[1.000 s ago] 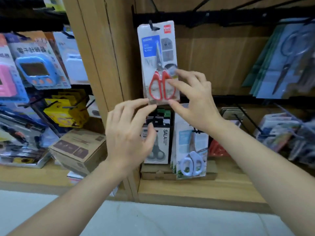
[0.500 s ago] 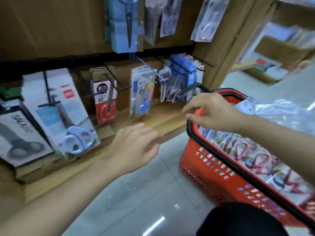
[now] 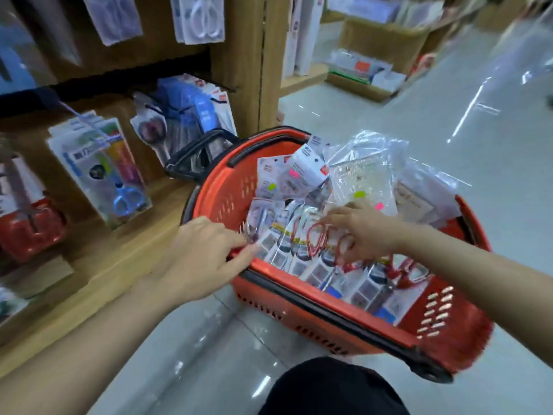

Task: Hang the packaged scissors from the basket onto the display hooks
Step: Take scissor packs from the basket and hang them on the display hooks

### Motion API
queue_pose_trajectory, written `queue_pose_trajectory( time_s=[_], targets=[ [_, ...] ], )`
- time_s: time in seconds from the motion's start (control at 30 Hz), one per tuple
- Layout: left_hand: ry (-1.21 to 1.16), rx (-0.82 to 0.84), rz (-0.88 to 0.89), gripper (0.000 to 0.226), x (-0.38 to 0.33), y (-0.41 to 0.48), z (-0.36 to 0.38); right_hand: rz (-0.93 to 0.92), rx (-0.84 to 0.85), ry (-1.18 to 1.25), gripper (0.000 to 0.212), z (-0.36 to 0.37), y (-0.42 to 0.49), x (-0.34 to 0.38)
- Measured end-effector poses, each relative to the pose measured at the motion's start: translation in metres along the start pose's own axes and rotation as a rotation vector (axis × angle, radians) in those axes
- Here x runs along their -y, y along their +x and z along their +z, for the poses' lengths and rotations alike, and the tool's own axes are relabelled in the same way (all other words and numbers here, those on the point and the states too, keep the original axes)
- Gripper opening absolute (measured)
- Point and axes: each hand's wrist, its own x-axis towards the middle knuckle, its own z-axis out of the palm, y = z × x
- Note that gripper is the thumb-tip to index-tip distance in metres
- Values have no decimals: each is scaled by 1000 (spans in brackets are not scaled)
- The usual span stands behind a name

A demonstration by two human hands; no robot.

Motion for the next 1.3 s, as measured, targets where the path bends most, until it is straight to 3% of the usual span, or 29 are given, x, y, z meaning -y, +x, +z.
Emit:
queue_pose_trajectory(
  time_s=[0.1, 0.27, 0.5, 0.6, 0.73, 0.83, 1.17, 1.3],
  targets=[
    [31, 25, 6, 53, 2, 4, -2, -2, 31, -153, 117, 25, -6, -12],
    [128, 277, -68, 63, -2, 28, -17, -10, -13, -123, 126, 23, -4, -19],
    [218, 634, -54, 40, -30, 87, -16, -89, -38, 49, 66, 22, -15, -32],
    [106, 618, 8, 27, -40, 117, 4, -65, -102, 182, 74, 31, -21, -32],
    [87, 585, 93, 68, -39, 159, 45, -37, -147, 299, 107, 33, -20, -27],
    [102, 666, 84, 86, -38, 174, 68, -12, -148, 314, 113, 31, -21, -24],
    [-19, 503, -22, 51, -22, 191, 69, 13, -75, 242, 115, 28, 2, -22],
    [-111, 512, -90, 44, -12, 190, 71, 50, -76, 200, 117, 32, 2, -23]
  ],
)
